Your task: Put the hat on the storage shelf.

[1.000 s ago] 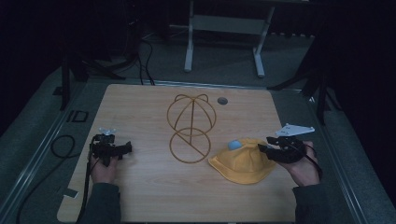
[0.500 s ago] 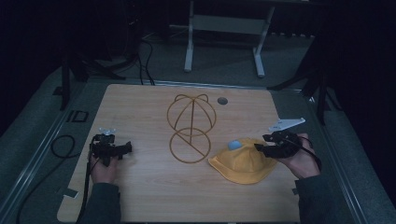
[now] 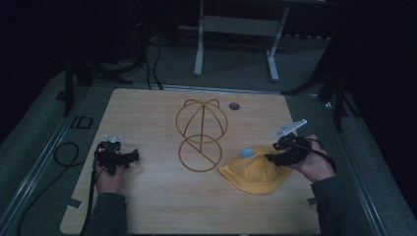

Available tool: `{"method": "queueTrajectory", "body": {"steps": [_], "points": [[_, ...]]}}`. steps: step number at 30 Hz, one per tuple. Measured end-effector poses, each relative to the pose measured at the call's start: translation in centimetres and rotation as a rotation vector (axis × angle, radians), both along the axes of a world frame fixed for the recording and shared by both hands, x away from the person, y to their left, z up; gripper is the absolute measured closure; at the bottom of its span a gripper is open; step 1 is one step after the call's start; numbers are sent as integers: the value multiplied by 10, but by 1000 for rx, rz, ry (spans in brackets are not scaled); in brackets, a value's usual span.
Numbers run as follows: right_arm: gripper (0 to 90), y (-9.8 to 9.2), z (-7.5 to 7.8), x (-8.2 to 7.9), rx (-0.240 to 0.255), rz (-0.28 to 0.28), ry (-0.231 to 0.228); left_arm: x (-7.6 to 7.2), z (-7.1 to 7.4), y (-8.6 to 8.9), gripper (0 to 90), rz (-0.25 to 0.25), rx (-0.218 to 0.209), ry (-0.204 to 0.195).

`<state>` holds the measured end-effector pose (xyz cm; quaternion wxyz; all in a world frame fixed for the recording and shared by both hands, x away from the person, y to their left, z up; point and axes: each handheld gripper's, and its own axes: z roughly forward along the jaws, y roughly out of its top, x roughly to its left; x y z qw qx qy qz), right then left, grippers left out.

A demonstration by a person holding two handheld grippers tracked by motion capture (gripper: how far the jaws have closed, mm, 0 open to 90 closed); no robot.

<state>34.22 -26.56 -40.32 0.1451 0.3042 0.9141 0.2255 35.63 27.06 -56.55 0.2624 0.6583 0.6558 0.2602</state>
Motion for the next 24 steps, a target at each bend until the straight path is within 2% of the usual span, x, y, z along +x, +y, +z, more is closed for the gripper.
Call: {"method": "queueTrajectory", "body": {"steps": [7, 19, 24], "points": [[514, 6, -3, 5, -41, 57, 32, 0, 0, 0, 11, 0, 0, 0], [504, 13, -2, 16, -130, 156, 61, 0, 0, 0, 11, 0, 0, 0], [501, 16, 0, 20, -149, 192, 78, 0, 0, 0, 11, 0, 0, 0]]}}
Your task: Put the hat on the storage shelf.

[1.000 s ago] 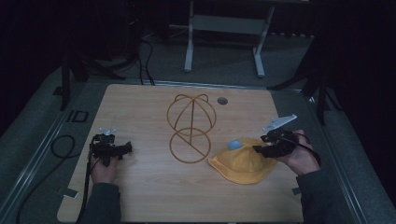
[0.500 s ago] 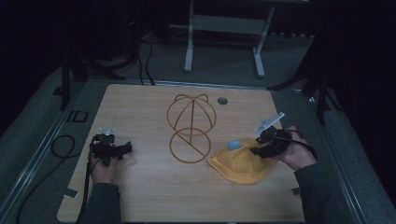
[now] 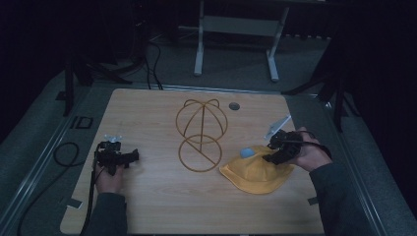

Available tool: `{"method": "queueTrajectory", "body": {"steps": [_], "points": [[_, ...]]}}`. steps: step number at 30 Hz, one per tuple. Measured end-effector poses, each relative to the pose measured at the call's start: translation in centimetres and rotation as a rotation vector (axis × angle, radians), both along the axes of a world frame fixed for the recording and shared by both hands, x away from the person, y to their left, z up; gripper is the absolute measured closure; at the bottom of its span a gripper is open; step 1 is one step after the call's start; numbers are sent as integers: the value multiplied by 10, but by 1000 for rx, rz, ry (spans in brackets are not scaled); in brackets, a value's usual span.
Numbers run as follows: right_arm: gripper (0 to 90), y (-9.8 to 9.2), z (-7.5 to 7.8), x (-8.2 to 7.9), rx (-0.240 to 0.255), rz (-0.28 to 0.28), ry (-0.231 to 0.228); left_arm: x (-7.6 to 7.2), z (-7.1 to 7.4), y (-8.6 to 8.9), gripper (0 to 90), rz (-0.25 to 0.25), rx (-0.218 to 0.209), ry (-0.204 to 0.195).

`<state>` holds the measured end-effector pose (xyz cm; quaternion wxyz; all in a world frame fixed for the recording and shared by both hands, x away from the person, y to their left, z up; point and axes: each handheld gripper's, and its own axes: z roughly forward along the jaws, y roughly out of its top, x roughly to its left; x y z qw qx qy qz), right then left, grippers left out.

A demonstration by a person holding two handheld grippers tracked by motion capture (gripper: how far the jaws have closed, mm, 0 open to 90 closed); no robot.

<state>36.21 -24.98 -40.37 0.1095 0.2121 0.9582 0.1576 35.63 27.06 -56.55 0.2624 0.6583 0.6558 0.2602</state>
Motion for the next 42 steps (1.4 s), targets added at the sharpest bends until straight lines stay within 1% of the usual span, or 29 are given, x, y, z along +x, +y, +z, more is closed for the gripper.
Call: {"method": "queueTrajectory", "body": {"steps": [2, 3, 9, 10, 12, 15, 17, 20, 24, 27, 30, 33, 37, 39, 42], "points": [[495, 2, 0, 3, -16, 19, 9, 0, 0, 0, 11, 0, 0, 0], [495, 2, 0, 3, -16, 19, 9, 0, 0, 0, 11, 0, 0, 0], [483, 7, -3, 8, -54, 53, 35, 0, 0, 0, 11, 0, 0, 0], [483, 7, -3, 8, -54, 53, 35, 0, 0, 0, 11, 0, 0, 0], [480, 10, -4, 9, -74, 59, 45, 0, 0, 0, 11, -1, 0, 2], [480, 12, -5, 12, -88, 67, 55, 0, 0, 0, 11, 0, 0, 2], [484, 14, -6, 13, -103, 70, 67, 0, 0, 0, 11, -1, 0, 2], [494, 17, -9, 17, -138, 81, 90, 0, 0, 0, 11, 0, 0, 0], [506, 22, -12, 21, -184, 101, 130, 0, 0, 0, 11, 0, 0, 0], [513, 24, -12, 22, -194, 106, 133, 0, 0, 0, 11, 0, 0, 0], [545, 29, -13, 24, -208, 114, 142, 0, 0, 0, 11, 0, 0, 0], [634, 31, -15, 26, -234, 121, 155, 0, 0, 0, 11, 0, 0, 0], [758, 32, -14, 25, -247, 137, 150, 0, 0, 0, 11, 0, 0, 0], [786, 32, -13, 25, -252, 145, 146, 0, 0, 0, 11, 0, 0, 0], [802, 30, -11, 24, -254, 137, 142, 0, 0, 0, 11, 0, 0, 0]]}}
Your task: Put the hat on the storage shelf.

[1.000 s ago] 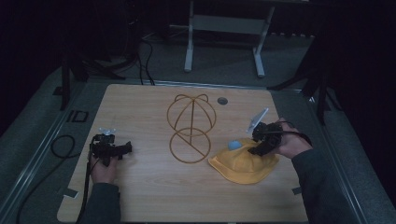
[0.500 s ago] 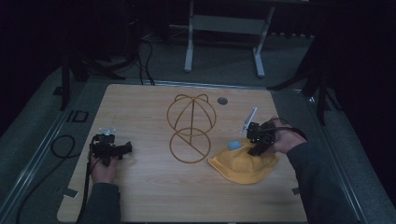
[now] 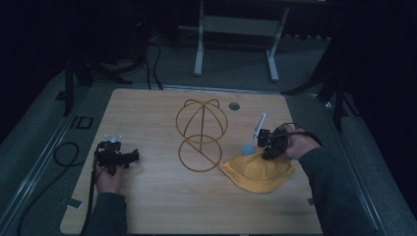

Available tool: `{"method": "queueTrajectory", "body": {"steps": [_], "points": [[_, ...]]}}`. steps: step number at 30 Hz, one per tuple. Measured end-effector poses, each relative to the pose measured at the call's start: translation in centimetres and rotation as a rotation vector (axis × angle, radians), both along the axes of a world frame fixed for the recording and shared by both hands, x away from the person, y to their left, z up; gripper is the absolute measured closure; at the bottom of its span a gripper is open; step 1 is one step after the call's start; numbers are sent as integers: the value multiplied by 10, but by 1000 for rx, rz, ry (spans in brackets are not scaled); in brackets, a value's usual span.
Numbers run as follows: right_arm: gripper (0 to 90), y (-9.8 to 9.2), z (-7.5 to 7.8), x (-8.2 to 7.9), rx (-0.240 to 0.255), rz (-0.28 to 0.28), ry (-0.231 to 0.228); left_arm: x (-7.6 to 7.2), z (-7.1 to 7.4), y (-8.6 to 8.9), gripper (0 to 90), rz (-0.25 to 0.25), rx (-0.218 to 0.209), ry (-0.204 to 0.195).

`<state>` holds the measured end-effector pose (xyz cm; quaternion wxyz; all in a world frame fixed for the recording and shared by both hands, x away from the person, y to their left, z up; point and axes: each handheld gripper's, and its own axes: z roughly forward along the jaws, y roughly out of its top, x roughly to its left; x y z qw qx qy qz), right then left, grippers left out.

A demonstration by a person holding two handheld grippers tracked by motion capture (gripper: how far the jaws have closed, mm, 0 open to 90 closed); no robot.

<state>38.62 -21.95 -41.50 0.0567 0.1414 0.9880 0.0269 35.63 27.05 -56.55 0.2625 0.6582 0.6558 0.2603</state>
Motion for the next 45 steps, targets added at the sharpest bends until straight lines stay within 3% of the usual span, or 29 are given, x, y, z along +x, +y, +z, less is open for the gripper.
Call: {"method": "queueTrajectory", "body": {"steps": [4, 16, 24, 29, 34, 45], "points": [[812, -4, 4, 1, 12, -15, -14, 0, 0, 0, 11, 0, 0, 0], [815, -16, 10, 8, 87, -132, -66, 0, 0, 0, 11, 0, 1, 0], [824, -30, 17, 14, 178, -209, -99, 0, 0, 0, 11, 0, 0, 0], [827, -37, 18, 16, 206, -235, -113, 0, 0, 0, 11, 0, 0, 0], [829, -46, 24, 18, 278, -271, -118, 0, 0, 0, 11, 0, 0, 0], [834, -57, 43, 20, 373, -342, -194, 0, 0, 0, 11, 0, 0, 0]]}}
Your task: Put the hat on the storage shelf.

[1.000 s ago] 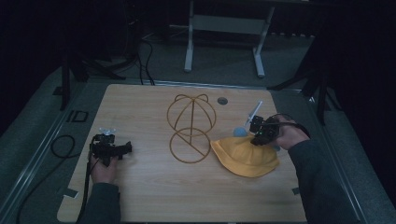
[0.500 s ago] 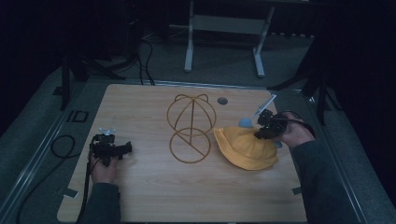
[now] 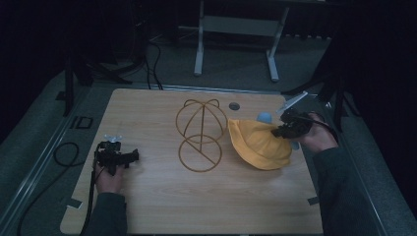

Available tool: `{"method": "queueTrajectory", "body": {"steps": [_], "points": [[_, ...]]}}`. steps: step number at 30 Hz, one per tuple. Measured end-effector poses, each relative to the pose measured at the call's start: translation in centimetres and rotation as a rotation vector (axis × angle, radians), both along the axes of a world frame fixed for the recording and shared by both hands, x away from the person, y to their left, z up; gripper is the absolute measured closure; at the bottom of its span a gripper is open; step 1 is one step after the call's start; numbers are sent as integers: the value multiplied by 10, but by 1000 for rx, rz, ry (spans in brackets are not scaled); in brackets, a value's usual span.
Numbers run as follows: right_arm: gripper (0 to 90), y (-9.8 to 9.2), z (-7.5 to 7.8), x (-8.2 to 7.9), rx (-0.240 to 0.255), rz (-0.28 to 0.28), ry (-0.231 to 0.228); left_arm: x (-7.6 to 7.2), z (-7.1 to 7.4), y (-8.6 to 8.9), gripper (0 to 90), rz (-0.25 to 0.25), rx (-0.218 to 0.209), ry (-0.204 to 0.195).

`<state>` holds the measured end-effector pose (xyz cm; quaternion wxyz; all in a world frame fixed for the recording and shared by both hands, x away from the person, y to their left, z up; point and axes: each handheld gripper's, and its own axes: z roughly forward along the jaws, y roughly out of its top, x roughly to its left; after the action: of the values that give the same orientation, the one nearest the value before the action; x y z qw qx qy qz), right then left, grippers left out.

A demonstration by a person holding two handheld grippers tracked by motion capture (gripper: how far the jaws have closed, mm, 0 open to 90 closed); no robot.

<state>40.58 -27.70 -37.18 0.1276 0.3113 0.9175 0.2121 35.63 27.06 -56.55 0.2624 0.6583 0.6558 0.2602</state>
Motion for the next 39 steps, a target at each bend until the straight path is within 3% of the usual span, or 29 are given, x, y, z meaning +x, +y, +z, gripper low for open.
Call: {"method": "queueTrajectory", "body": {"steps": [16, 22, 39], "points": [[835, -16, 20, 0, 96, -75, -77, 0, 0, 0, 11, 0, 0, 2], [835, -20, 28, -2, 129, -77, -92, 0, 0, 0, 11, 0, 0, 2], [836, -16, 46, -6, 153, -53, -133, 0, 0, 0, 11, -1, 0, 2]]}}
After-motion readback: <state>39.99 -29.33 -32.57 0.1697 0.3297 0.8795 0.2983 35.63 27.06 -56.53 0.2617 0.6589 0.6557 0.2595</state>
